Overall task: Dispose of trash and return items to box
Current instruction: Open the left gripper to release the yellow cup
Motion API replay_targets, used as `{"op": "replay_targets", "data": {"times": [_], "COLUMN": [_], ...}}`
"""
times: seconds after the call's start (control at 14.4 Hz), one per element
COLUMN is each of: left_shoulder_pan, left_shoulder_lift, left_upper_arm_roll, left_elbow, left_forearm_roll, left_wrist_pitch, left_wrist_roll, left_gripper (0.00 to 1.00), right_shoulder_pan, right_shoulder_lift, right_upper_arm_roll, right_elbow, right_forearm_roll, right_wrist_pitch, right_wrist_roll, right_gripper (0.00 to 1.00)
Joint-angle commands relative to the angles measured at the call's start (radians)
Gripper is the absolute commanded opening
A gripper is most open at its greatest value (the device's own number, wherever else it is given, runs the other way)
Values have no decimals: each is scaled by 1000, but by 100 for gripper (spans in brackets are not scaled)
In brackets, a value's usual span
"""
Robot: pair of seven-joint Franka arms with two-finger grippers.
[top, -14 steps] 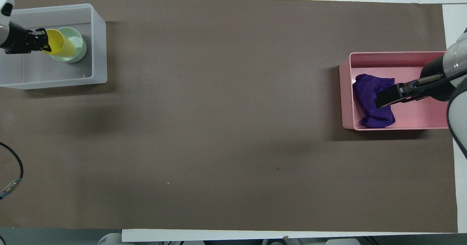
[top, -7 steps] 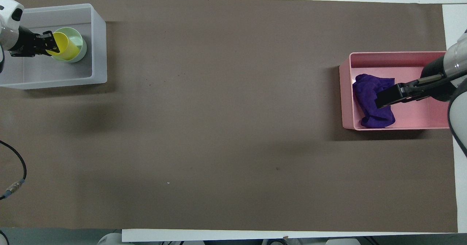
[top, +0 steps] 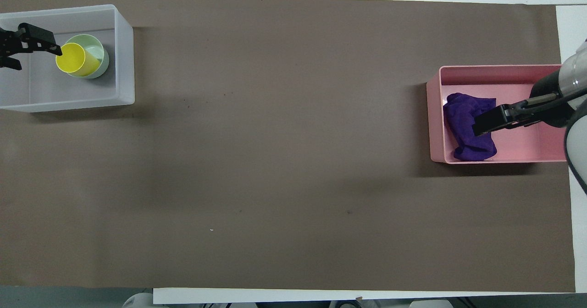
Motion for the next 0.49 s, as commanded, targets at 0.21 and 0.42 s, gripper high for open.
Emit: {"op": "replay_targets", "data": {"times": [0.21,0.42], "left_shoulder_pan": [-94,-99], "left_shoulder_lift": [-327,-322], "left_upper_arm_roll": [3,3], "left_elbow": [-234,-220], "left_forearm_roll": [62,66], "left_wrist_pitch": [-159,-160], "left_wrist_roll": [66,91], "left_gripper": [100,100], "right_shoulder_pan": [-2,0], "right_shoulder_lift": [-21,-21], "right_upper_arm_roll": [-7,-7], "right_elbow": [-20,-20], "right_forearm_roll": [2,2], "right_wrist_pitch": [19,33], "right_wrist_roll": [9,15], "right_gripper": [100,100]}}
